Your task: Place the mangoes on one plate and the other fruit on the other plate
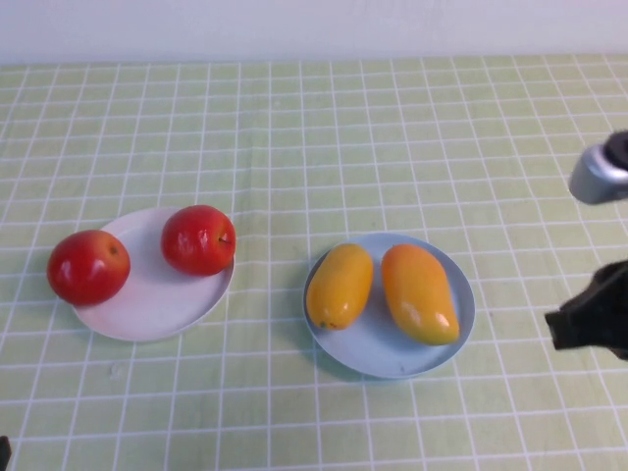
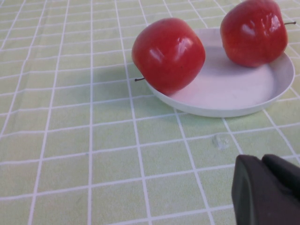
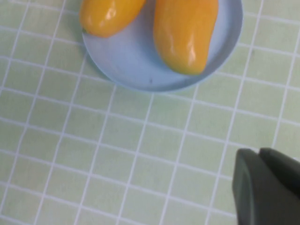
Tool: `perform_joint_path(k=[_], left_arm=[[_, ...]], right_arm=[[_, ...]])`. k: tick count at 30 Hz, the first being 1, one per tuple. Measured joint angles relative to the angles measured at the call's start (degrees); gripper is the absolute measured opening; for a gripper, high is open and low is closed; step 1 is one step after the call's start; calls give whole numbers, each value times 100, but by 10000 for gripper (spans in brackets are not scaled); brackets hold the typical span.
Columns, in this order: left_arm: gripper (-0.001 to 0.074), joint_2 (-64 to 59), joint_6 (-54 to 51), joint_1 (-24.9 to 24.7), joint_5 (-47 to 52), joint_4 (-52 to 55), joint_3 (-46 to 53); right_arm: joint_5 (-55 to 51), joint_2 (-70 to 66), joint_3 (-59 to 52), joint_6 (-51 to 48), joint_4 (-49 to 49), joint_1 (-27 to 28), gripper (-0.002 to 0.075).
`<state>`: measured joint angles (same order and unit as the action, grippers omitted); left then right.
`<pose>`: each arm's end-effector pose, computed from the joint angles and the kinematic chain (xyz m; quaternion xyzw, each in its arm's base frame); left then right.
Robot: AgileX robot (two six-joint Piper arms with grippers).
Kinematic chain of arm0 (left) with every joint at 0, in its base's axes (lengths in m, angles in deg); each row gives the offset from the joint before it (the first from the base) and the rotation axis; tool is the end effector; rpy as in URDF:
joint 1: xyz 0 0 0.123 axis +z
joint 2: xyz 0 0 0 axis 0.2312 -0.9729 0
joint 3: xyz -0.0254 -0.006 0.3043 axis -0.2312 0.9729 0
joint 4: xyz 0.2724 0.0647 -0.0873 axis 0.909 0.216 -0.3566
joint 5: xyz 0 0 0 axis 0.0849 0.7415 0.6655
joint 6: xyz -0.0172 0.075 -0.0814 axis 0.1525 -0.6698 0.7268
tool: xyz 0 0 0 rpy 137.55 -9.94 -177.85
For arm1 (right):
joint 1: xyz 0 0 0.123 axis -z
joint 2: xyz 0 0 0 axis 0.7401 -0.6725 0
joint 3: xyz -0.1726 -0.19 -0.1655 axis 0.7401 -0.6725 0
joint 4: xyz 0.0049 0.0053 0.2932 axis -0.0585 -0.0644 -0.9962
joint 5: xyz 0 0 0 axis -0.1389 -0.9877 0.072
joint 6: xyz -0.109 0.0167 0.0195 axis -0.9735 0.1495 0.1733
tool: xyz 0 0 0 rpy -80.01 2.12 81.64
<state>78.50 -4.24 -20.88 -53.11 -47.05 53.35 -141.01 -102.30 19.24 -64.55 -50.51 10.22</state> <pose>0.0931 -0.0135 0.1647 0.0765 0.8015 -0.0278 0.5924 0.2014 0.1433 0.3446 -0.1293 0.9472 0.1082 0.2727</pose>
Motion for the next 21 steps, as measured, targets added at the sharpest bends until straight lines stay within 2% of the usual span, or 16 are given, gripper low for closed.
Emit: perform_joint_path(k=[9, 12, 15, 17, 21], left_arm=[[-2, 0, 0, 0, 0, 0, 0], [-3, 0, 0, 0, 0, 0, 0], [-3, 0, 0, 0, 0, 0, 0], [-2, 0, 0, 0, 0, 0, 0], [-3, 0, 0, 0, 0, 0, 0]], right_arm=[[-460, 576, -447, -93, -77, 0, -15], [27, 580, -826, -101, 102, 0, -15], [1025, 636, -1375, -101, 391, 107, -15], [1781, 787, -1855, -101, 471, 445, -15], [3078, 1387, -2910, -101, 472, 1594, -15]])
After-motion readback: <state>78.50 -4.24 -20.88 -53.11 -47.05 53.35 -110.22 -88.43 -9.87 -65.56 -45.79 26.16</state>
